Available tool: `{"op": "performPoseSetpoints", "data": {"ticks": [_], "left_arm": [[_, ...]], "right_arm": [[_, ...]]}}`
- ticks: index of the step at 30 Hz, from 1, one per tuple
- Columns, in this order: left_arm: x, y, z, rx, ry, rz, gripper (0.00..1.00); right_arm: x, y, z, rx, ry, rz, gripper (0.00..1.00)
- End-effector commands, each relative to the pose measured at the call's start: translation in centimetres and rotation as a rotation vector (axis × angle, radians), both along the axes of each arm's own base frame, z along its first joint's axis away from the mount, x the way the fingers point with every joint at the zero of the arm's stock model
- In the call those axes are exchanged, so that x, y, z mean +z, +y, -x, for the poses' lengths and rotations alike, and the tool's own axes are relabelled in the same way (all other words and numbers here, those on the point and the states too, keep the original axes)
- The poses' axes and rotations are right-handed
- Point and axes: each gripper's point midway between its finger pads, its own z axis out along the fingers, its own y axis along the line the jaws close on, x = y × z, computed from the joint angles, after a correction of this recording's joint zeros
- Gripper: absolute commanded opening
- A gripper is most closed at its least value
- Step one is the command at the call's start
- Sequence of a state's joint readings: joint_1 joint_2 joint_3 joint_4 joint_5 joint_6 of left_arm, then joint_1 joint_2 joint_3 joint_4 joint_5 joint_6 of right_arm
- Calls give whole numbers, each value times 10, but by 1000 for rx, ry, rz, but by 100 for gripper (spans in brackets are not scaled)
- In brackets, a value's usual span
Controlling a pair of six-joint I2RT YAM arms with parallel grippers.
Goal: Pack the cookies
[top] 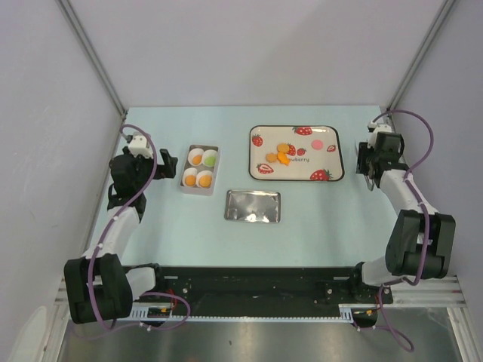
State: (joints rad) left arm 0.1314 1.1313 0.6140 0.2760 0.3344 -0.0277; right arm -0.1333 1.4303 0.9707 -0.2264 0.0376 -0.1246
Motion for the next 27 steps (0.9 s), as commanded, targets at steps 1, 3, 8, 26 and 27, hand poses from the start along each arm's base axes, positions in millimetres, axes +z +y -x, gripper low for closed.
{"op": "performPoseSetpoints", "data": {"ticks": [1,3,8,26,27], "left_arm": [[20,-3,1,-25,-77,-4,100],[19,-2,2,-23,-73,-7,100],[20,-2,2,-21,-78,-8,100],[21,-6,7,-38,-83,-7,100],[21,-6,7,-41,-84,-7,100]], "right_arm": [[3,-8,-18,0,-52,43,47],[-7,-10,-20,-2,-30,50,47],[-18,-9,-21,7,-5,45,47],[-85,-9,-14,25,197,39,50],[-86,-8,-14,30,200,38,50]]}}
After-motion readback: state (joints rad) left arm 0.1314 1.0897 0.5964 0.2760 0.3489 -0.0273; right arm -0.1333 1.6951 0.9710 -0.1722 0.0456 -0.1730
